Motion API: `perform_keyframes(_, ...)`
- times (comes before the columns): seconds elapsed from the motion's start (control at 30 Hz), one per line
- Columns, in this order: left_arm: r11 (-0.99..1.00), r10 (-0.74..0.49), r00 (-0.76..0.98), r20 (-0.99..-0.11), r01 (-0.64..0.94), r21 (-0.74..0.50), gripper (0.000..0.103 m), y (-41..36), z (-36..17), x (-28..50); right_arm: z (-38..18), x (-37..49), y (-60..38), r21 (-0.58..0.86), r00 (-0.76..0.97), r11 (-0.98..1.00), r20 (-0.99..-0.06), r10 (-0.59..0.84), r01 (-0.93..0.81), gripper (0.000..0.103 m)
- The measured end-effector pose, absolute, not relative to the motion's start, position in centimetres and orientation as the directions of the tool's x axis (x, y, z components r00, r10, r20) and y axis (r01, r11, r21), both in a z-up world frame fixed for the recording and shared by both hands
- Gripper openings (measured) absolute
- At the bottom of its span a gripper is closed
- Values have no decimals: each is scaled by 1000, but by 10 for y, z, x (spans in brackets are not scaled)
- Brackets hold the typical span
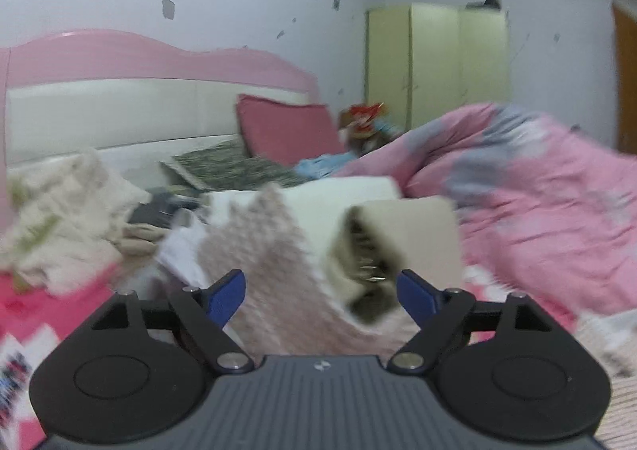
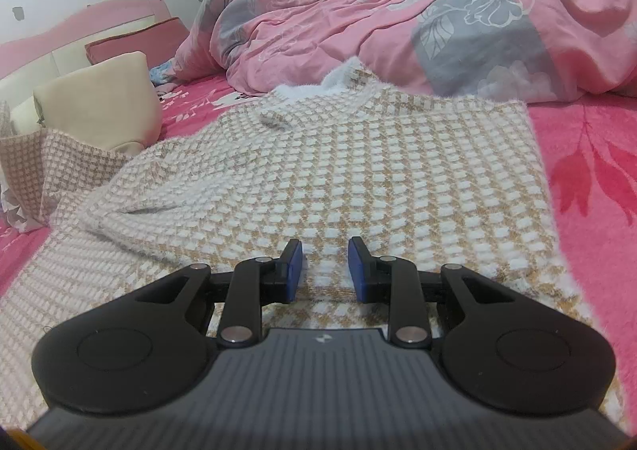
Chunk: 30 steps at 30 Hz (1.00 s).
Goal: Fold clothes
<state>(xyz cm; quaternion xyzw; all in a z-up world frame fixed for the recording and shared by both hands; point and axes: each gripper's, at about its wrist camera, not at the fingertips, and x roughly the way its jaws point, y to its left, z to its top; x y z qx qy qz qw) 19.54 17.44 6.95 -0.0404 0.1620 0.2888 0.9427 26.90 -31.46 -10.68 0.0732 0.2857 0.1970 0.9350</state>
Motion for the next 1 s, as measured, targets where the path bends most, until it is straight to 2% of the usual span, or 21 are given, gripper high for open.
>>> perform_keyframes(0.07, 811, 558, 745, -366, -582, 51, 77, 183, 69, 211, -107, 269, -315, 254, 758, 910, -504, 414, -328, 25)
perform_keyframes(0.13, 801, 569, 712, -411, -594, 80, 58, 188, 62, 227, -107, 269, -316, 260, 757, 908, -502, 418, -329, 25)
perform_keyframes(0.2, 780, 583, 683, -440, -622, 70, 28, 193, 55, 236, -107, 269, -316, 268, 756, 905, -499, 423, -329, 25)
perform_keyframes(0.27, 764, 585, 674, -451, -645, 27, 7, 196, 49, 236, -107, 269, -318, 277, 755, 902, -497, 429, -330, 25)
perform_keyframes(0.43, 829, 526, 771, -358, -559, 15, 6, 149, 51, 211, -107, 270, -319, 291, 751, 897, -493, 439, -333, 27)
perform_keyframes(0.6, 928, 333, 885, -326, -368, -50, 6, 82, 52, 193, -107, 270, -320, 296, 749, 894, -491, 444, -336, 28)
perform_keyframes(0.83, 988, 65, 907, -415, -118, -103, 7, -28, 2, 187, -108, 269, -321, 308, 748, 890, -486, 452, -337, 28)
perform_keyframes(0.93, 988, -27, 875, -484, -50, -145, 11, -57, -30, 193, -108, 269, -322, 315, 747, 887, -483, 456, -338, 28)
perform_keyframes(1.0, 994, -48, 852, -521, -9, -105, 18, -71, -50, 196, -108, 270, -324, 323, 746, 884, -480, 461, -338, 28)
